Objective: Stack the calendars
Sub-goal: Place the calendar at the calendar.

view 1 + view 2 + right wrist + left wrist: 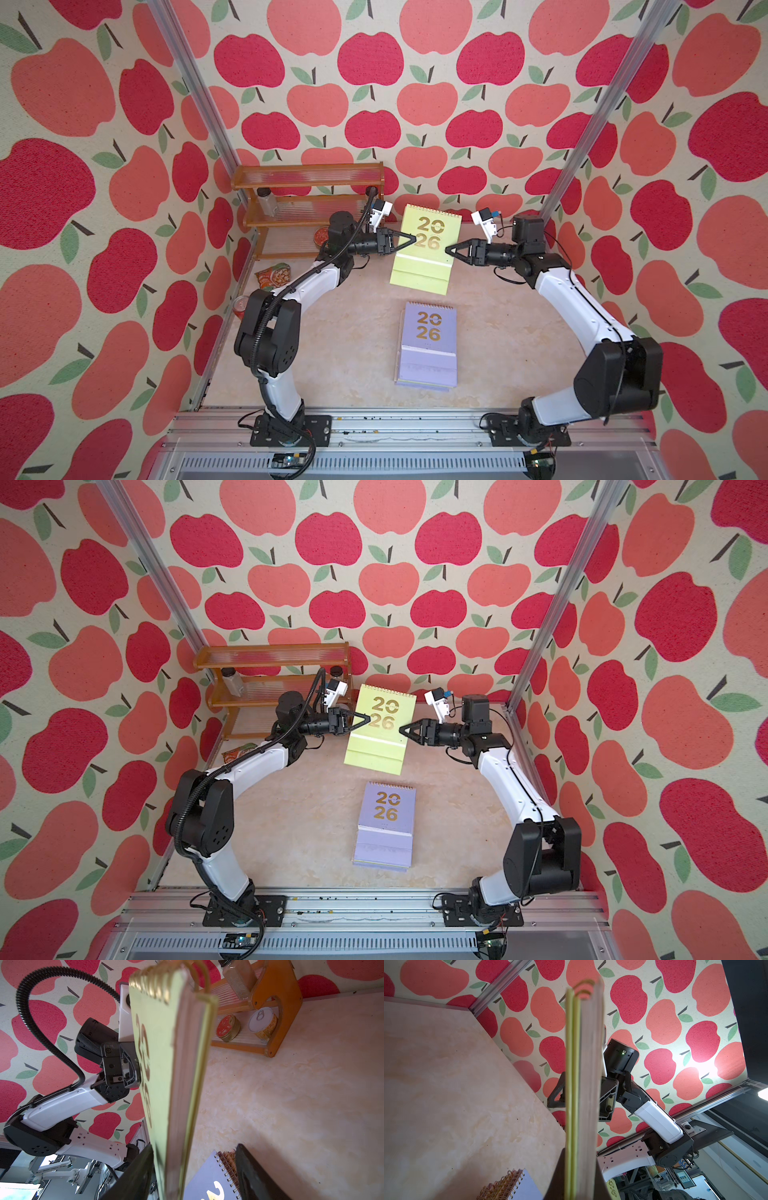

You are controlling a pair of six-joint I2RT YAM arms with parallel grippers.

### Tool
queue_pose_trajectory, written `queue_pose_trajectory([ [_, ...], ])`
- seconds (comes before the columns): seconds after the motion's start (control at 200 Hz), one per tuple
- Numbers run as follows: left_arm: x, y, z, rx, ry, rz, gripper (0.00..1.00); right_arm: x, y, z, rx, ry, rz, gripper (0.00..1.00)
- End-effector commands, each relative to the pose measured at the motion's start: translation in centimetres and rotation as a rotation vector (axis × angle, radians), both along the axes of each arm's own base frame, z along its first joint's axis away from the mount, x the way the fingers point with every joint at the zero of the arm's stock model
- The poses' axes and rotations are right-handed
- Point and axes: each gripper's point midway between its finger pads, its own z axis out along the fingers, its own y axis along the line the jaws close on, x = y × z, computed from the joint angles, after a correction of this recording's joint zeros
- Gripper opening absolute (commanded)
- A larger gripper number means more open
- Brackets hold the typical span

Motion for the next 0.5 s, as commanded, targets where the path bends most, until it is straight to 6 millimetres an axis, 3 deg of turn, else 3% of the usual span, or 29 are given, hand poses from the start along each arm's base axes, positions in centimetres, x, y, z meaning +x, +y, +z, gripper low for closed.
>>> queue_pose_trajectory([
  [0.0,-0.7,-0.1,2.2,-0.035,-0.09,-0.043,0.0,-0.4,-0.6,1.3,0.009,-0.075,0.002,0.65],
  [0.495,-2.8,-0.8,2.6,-0.008,-0.123,-0.085,0.0,0.3,-0.8,1.9,0.096,-0.105,0.02,0.67],
])
